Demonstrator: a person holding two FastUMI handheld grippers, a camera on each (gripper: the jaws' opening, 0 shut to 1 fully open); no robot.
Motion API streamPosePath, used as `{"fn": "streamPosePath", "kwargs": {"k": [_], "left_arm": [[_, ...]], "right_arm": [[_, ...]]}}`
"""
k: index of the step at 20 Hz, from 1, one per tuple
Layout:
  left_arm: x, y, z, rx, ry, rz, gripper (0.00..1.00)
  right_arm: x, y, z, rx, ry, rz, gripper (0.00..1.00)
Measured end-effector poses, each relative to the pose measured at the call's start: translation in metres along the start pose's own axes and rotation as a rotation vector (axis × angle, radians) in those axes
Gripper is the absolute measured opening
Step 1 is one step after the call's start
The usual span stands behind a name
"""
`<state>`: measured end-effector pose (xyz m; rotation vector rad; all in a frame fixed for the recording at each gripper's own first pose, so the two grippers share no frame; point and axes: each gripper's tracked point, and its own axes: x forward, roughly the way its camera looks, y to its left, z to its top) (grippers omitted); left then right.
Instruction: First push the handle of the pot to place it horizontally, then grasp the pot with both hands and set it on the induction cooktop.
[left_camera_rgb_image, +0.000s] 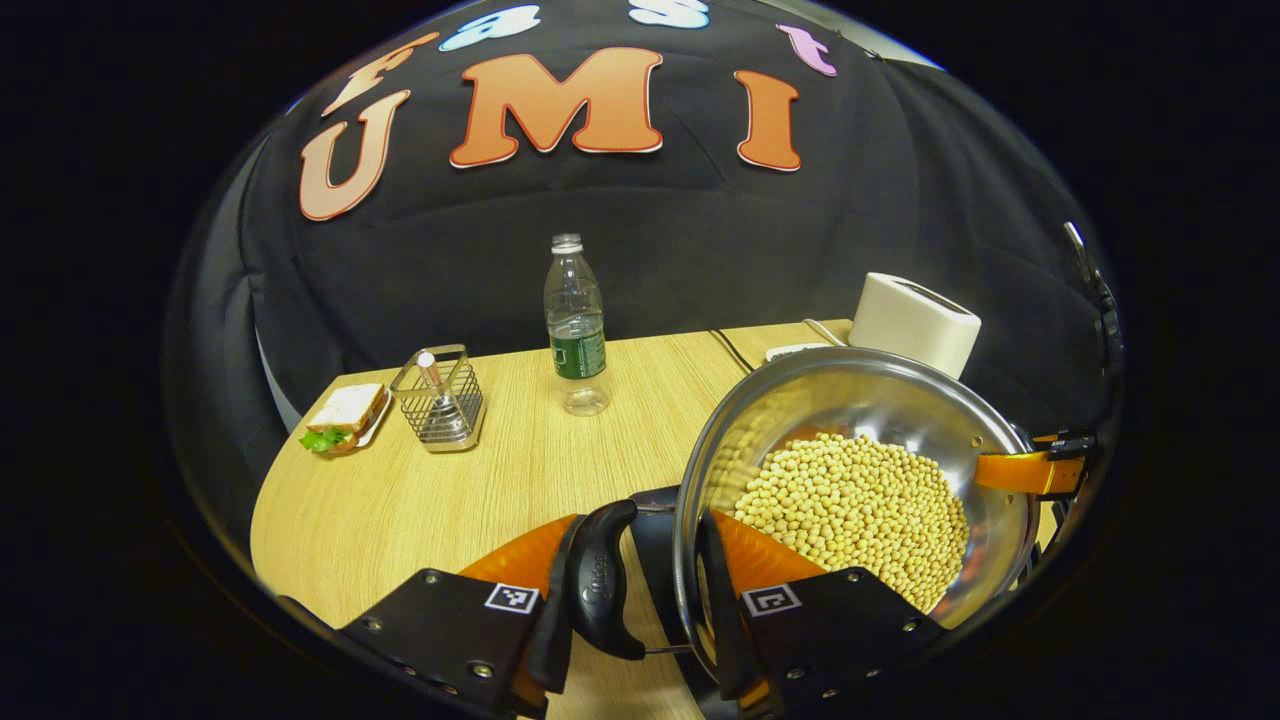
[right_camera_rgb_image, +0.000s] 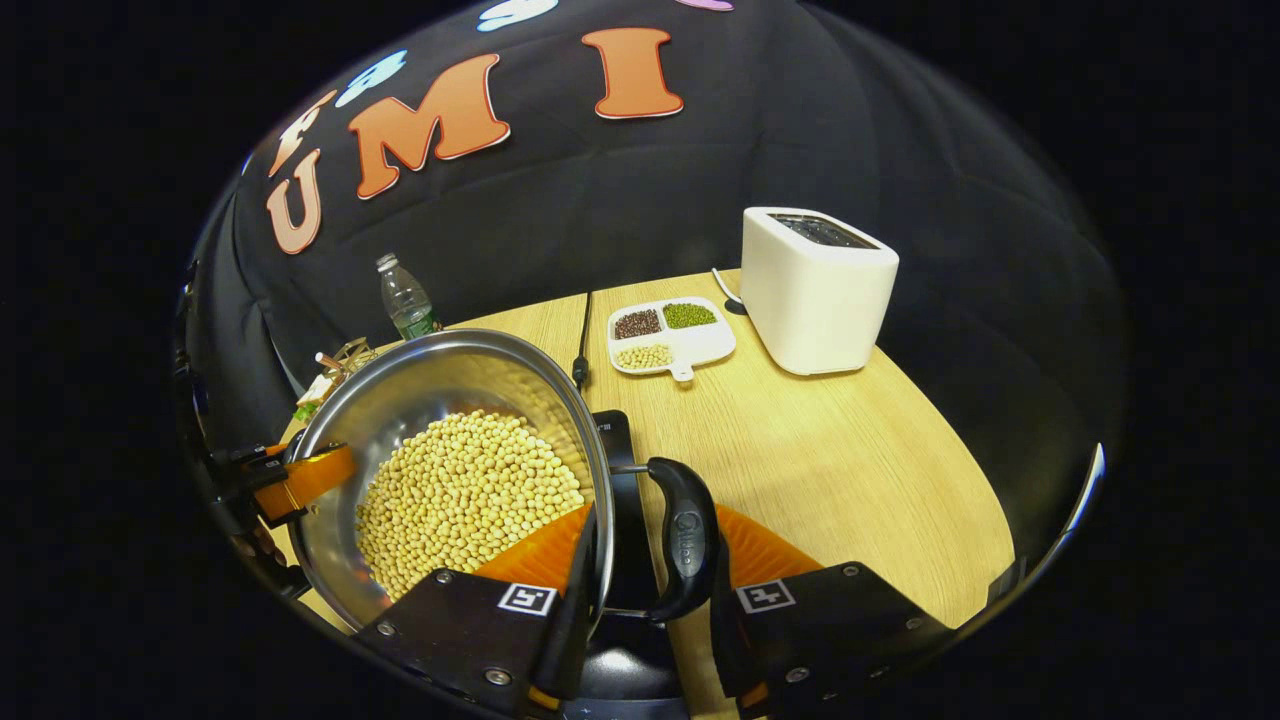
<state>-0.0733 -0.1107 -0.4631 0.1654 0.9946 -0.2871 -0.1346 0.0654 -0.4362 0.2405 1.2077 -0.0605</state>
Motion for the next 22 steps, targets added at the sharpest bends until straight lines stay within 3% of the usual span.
{"fn": "streamPosePath", "kwargs": {"k": [10, 18, 19, 21, 22], "left_arm": [[0.007, 0.001, -0.007, -0.016, 0.014, -0.009, 0.58], [0.008, 0.001, -0.015, -0.042, 0.030, -0.011, 0.63], [0.007, 0.002, -0.016, -0.048, 0.031, -0.010, 0.64], [0.000, 0.002, -0.016, -0.080, 0.025, -0.034, 0.64], [-0.005, 0.005, -0.010, -0.086, 0.009, -0.035, 0.64]], "right_arm": [[0.007, 0.001, 0.001, 0.005, 0.010, -0.011, 0.51], [0.017, 0.002, 0.004, -0.069, 0.008, -0.024, 0.65], [0.015, 0.002, 0.005, -0.071, 0.009, -0.012, 0.61], [0.007, 0.001, 0.010, -0.059, -0.008, 0.005, 0.76], [0.001, -0.002, 0.015, -0.060, -0.026, 0.012, 0.71]]}}
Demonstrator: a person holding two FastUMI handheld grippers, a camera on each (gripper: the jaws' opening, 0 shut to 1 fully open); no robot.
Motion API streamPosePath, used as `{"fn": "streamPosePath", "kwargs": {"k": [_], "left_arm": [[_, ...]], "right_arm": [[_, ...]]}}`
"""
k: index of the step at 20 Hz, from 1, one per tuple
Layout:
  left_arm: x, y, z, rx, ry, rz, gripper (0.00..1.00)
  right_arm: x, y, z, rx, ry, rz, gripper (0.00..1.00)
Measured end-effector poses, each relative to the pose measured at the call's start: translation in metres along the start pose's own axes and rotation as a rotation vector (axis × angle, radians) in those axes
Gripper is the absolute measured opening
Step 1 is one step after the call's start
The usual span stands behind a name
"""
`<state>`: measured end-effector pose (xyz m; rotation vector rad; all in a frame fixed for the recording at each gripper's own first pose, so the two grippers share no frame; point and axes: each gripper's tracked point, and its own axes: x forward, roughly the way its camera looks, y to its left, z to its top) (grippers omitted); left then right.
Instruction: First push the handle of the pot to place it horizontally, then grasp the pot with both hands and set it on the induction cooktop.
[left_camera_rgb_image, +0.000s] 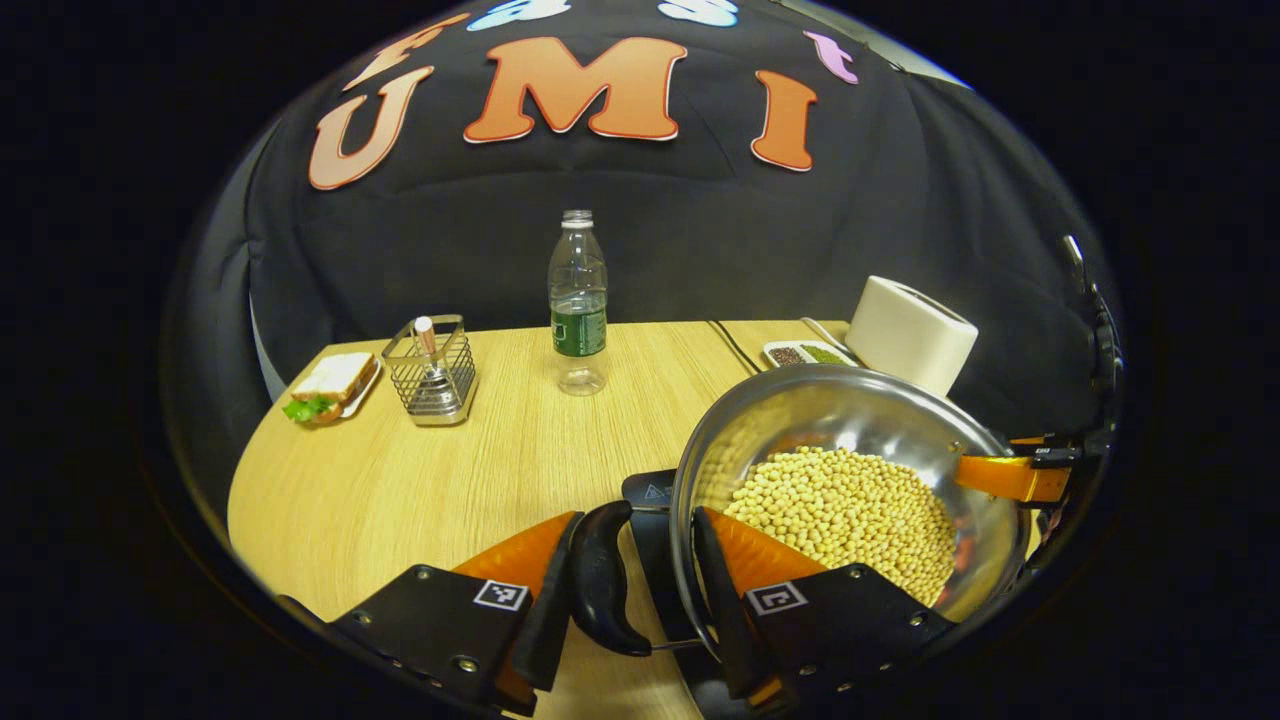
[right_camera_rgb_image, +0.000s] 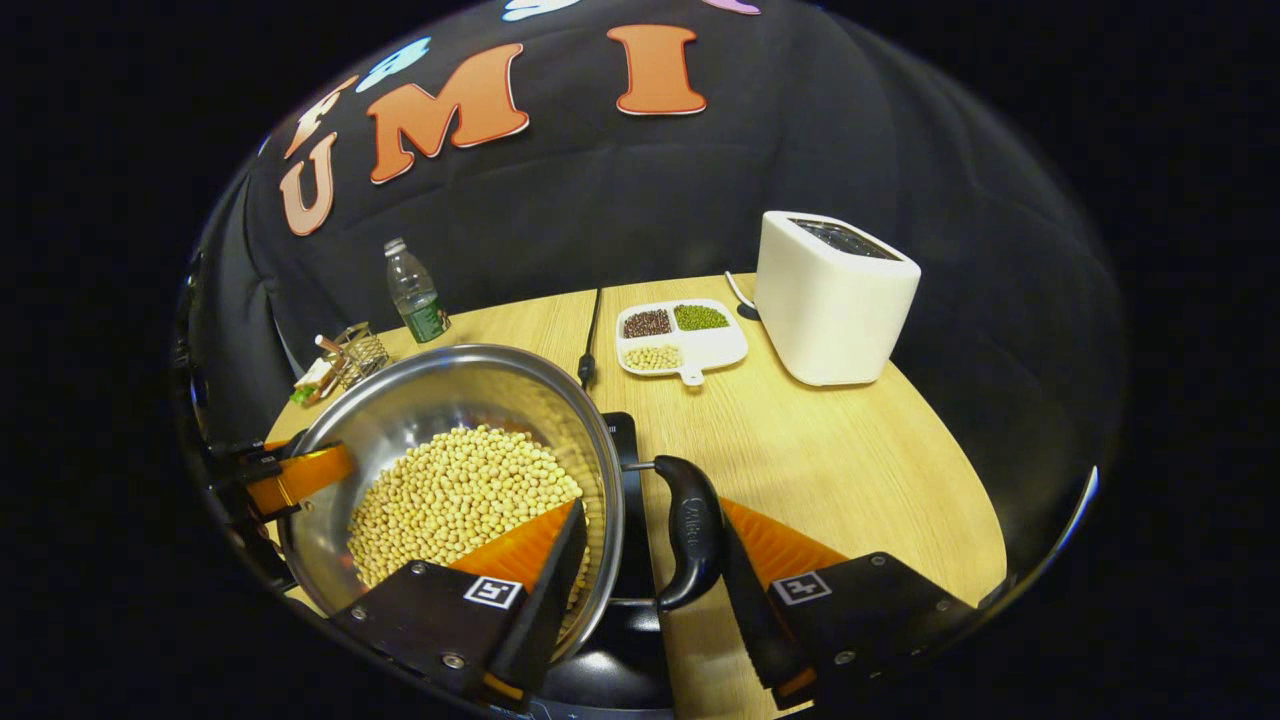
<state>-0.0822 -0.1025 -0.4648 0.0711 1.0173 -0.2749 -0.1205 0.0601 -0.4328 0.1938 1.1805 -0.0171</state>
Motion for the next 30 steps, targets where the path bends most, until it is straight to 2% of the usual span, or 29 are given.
{"fn": "streamPosePath", "kwargs": {"k": [1, 6, 8, 9, 10, 13, 14, 15, 18, 20, 21, 22, 23, 25, 26, 27, 28, 29, 30], "left_arm": [[-0.008, 0.004, 0.008, 0.007, -0.022, 0.006, 0.64], [-0.065, 0.010, 0.071, 0.113, -0.203, 0.076, 0.71], [-0.095, 0.009, 0.101, 0.120, -0.287, 0.091, 0.72], [-0.111, 0.009, 0.116, 0.117, -0.330, 0.099, 0.76], [-0.128, 0.011, 0.131, 0.117, -0.373, 0.109, 0.87], [-0.180, 0.022, 0.172, 0.085, -0.496, 0.138, 0.86], [-0.197, 0.027, 0.187, 0.073, -0.538, 0.149, 0.86], [-0.216, 0.035, 0.199, 0.070, -0.577, 0.168, 0.87], [-0.271, 0.058, 0.229, 0.036, -0.678, 0.222, 0.87], [-0.304, 0.069, 0.246, -0.031, -0.742, 0.208, 0.87], [-0.318, 0.076, 0.254, -0.052, -0.768, 0.208, 0.86], [-0.334, 0.087, 0.259, -0.062, -0.785, 0.225, 0.87], [-0.356, 0.100, 0.265, -0.073, -0.802, 0.249, 0.87], [-0.381, 0.120, 0.272, -0.092, -0.837, 0.285, 0.86], [-0.392, 0.126, 0.274, -0.100, -0.855, 0.297, 0.84], [-0.401, 0.129, 0.276, -0.100, -0.874, 0.305, 0.84], [-0.409, 0.132, 0.279, -0.096, -0.892, 0.313, 0.84], [-0.418, 0.132, 0.280, -0.088, -0.913, 0.325, 0.84], [-0.427, 0.133, 0.281, -0.079, -0.932, 0.338, 0.83]], "right_arm": [[-0.007, -0.003, 0.009, -0.004, -0.025, 0.003, 0.77], [-0.067, -0.018, 0.066, -0.050, -0.209, 0.024, 0.81], [-0.095, -0.019, 0.092, -0.080, -0.300, 0.029, 0.84], [-0.110, -0.018, 0.105, -0.090, -0.344, 0.032, 0.87], [-0.127, -0.018, 0.118, -0.094, -0.386, 0.039, 0.88], [-0.166, -0.010, 0.150, -0.095, -0.501, 0.067, 0.93], [-0.180, -0.008, 0.161, -0.100, -0.538, 0.074, 0.97], [-0.193, -0.005, 0.172, -0.105, -0.573, 0.078, 0.93], [-0.231, 0.003, 0.197, -0.113, -0.670, 0.091, 0.93], [-0.249, 0.013, 0.216, -0.125, -0.739, 0.110, 0.93], [-0.257, 0.016, 0.224, -0.132, -0.766, 0.110, 0.98], [-0.265, 0.021, 0.232, -0.139, -0.786, 0.111, 0.98], [-0.277, 0.025, 0.236, -0.145, -0.803, 0.113, 0.93], [-0.292, 0.037, 0.246, -0.158, -0.840, 0.125, 0.93], [-0.303, 0.043, 0.250, -0.165, -0.857, 0.135, 0.98], [-0.310, 0.047, 0.253, -0.168, -0.872, 0.141, 0.93], [-0.317, 0.054, 0.258, -0.174, -0.886, 0.151, 0.93], [-0.322, 0.060, 0.262, -0.178, -0.901, 0.163, 0.98], [-0.329, 0.067, 0.267, -0.183, -0.919, 0.177, 0.93]]}}
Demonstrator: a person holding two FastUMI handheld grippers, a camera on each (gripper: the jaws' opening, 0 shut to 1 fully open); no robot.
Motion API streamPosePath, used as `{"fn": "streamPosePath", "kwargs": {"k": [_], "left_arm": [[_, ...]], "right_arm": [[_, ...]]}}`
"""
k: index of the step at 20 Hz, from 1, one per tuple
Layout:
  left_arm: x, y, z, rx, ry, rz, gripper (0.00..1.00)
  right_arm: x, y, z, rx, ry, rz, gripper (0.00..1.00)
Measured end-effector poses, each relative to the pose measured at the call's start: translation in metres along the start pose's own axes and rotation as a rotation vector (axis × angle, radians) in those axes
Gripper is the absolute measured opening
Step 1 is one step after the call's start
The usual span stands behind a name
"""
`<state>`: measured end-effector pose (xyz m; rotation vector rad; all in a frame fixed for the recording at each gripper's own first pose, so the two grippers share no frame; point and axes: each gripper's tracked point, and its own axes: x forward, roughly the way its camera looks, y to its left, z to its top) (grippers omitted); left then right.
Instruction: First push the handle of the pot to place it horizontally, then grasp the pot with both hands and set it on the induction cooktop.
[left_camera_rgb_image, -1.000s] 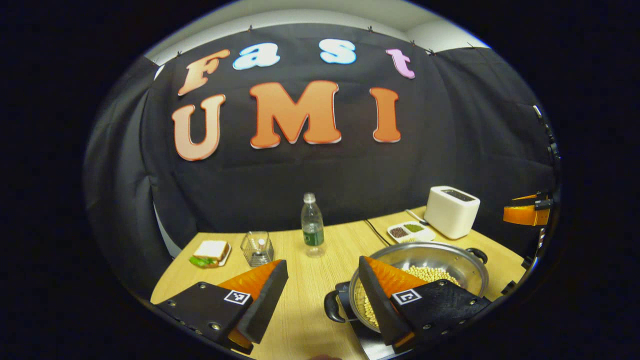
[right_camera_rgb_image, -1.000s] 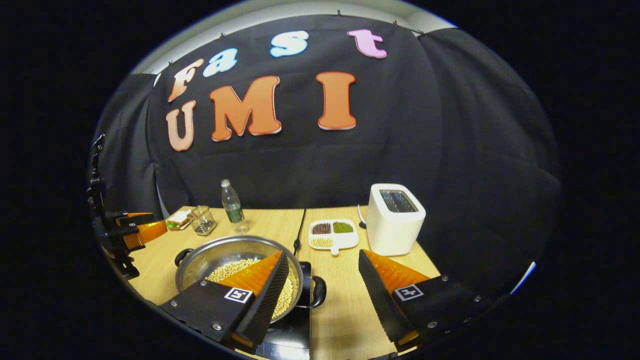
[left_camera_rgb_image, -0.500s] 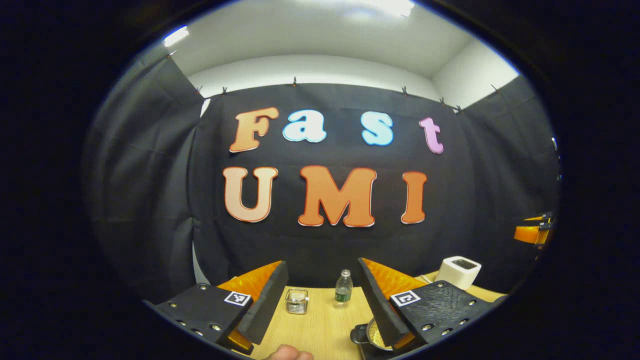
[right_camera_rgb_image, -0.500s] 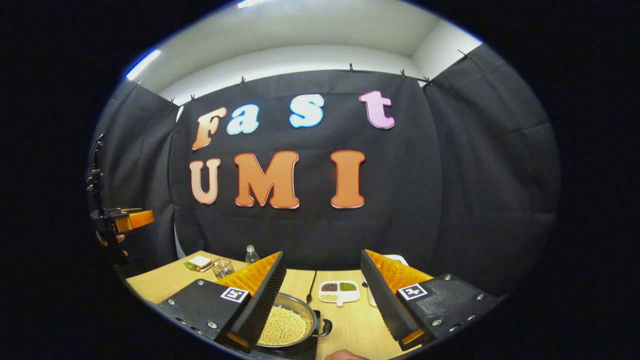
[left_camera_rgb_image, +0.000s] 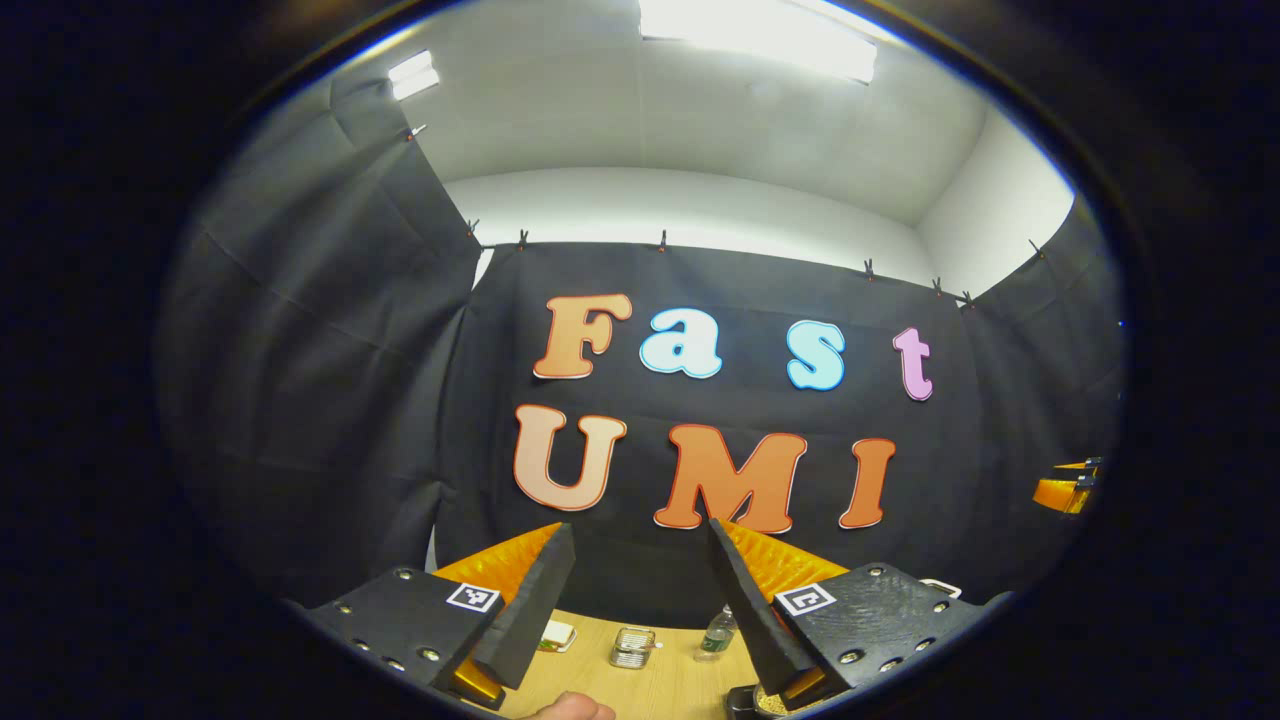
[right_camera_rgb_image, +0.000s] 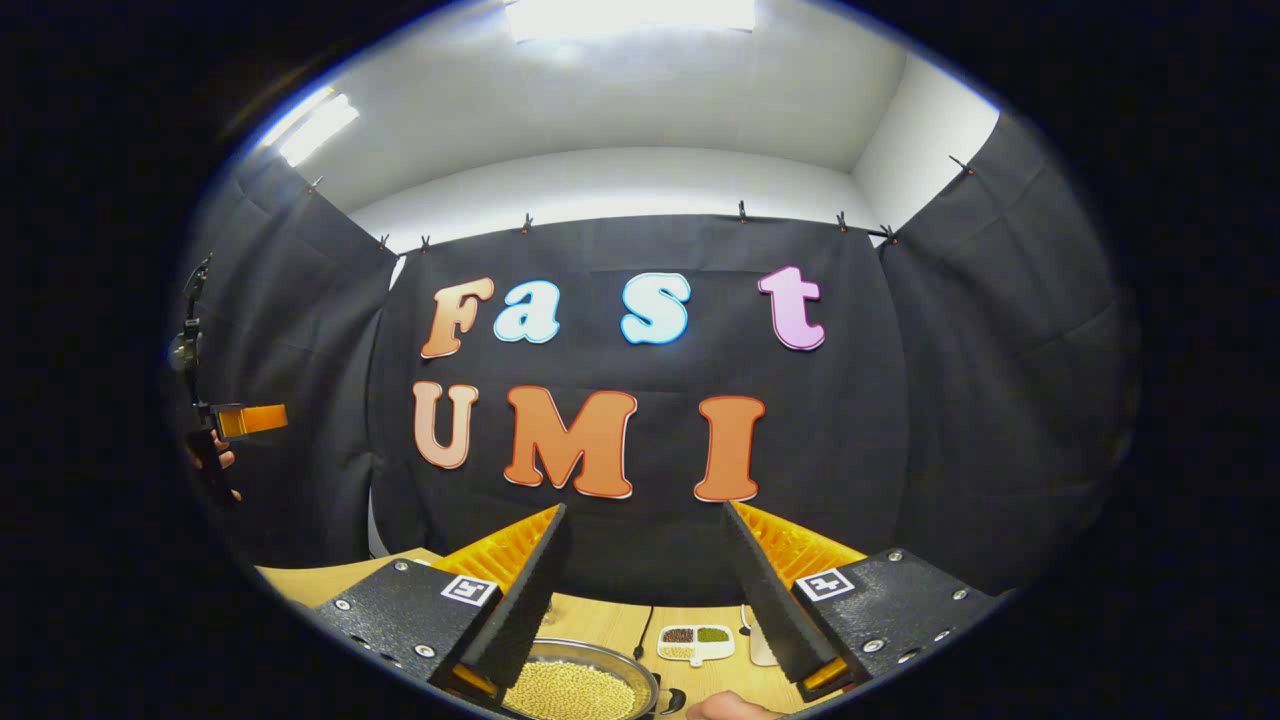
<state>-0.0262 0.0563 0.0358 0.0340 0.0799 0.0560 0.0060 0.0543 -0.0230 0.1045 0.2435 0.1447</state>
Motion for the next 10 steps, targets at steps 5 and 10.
{"fn": "streamPosePath", "kwargs": {"k": [5, 10], "left_arm": [[-0.014, 0.005, 0.032, 0.045, -0.093, 0.019, 0.83], [-0.012, 0.002, 0.029, 0.050, -0.098, 0.000, 0.84]], "right_arm": [[-0.001, 0.023, 0.028, -0.011, -0.081, 0.045, 0.97], [0.001, 0.028, 0.027, -0.037, -0.098, 0.047, 0.97]]}}
